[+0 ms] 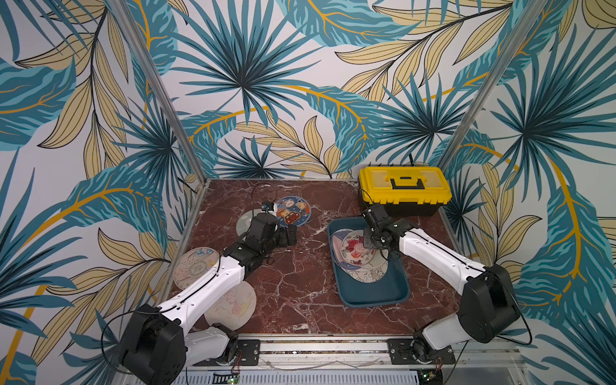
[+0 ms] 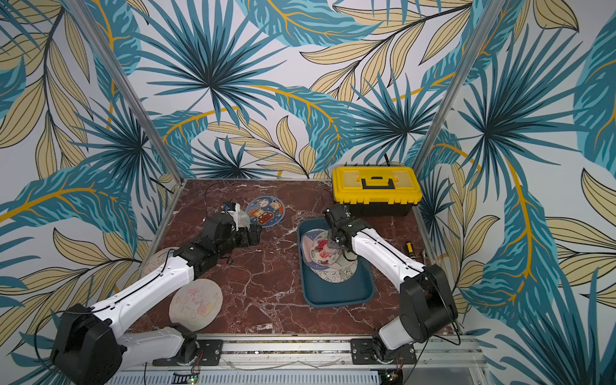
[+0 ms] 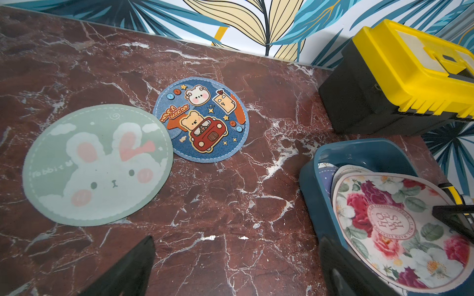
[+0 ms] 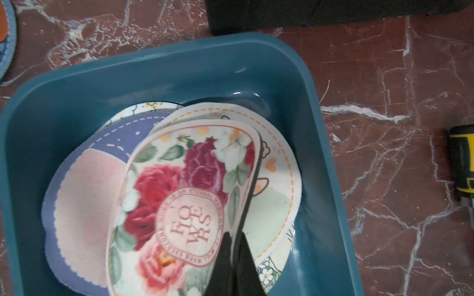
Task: Put the coasters into the storage box
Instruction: Place the coaster in the storage box.
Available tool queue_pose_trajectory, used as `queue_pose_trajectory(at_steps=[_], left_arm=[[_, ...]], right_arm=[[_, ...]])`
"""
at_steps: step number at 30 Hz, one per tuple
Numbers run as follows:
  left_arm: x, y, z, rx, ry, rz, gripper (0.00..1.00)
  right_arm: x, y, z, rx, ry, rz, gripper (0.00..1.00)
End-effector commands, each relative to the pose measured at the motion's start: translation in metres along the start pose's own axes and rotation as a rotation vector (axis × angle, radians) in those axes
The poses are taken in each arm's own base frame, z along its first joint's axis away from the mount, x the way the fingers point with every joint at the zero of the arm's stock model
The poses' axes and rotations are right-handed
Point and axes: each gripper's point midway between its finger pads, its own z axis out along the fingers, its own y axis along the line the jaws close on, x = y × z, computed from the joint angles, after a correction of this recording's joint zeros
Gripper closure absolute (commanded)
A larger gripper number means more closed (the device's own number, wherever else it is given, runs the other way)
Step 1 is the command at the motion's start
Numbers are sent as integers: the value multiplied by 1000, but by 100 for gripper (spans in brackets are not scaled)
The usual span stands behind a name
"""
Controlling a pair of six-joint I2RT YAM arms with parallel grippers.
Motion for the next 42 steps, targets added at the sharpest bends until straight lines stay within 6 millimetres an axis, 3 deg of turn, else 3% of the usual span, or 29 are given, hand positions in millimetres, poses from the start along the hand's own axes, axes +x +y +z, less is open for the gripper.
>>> queue_pose_trajectory(at_steps=[1, 6, 13, 15, 19, 22, 24, 29, 35, 42], left_arm=[[-1, 3, 5, -12, -4, -15, 1], [0, 3, 8, -13, 3, -17, 1], [1, 5, 8, -19, 3, -16, 1], [0, 5, 8, -21, 2, -16, 0], [-1, 5, 9, -22, 0, -14, 1], [-3, 8, 11, -39, -4, -15, 0], [-4, 10, 12, -50, -8, -18, 0], [-5, 16, 13, -64, -8, -22, 1], [-2, 23, 14, -83, 1, -31, 1], [1, 34, 16, -113, 19, -56, 1]], right_arm=[[17, -6, 9, 33, 57, -18, 98], [28, 6, 28, 5, 122, -18, 97], [32, 8, 40, 26, 149, -34, 77], [31, 7, 39, 32, 146, -40, 66], [25, -1, 30, 64, 126, -50, 35], [19, -6, 21, 77, 98, -46, 20], [15, -9, 16, 87, 86, -46, 16], [3, -10, 4, 86, 54, -37, 13], [-14, 2, -11, 11, 15, -21, 13], [-36, 51, -31, -264, -50, -26, 13]])
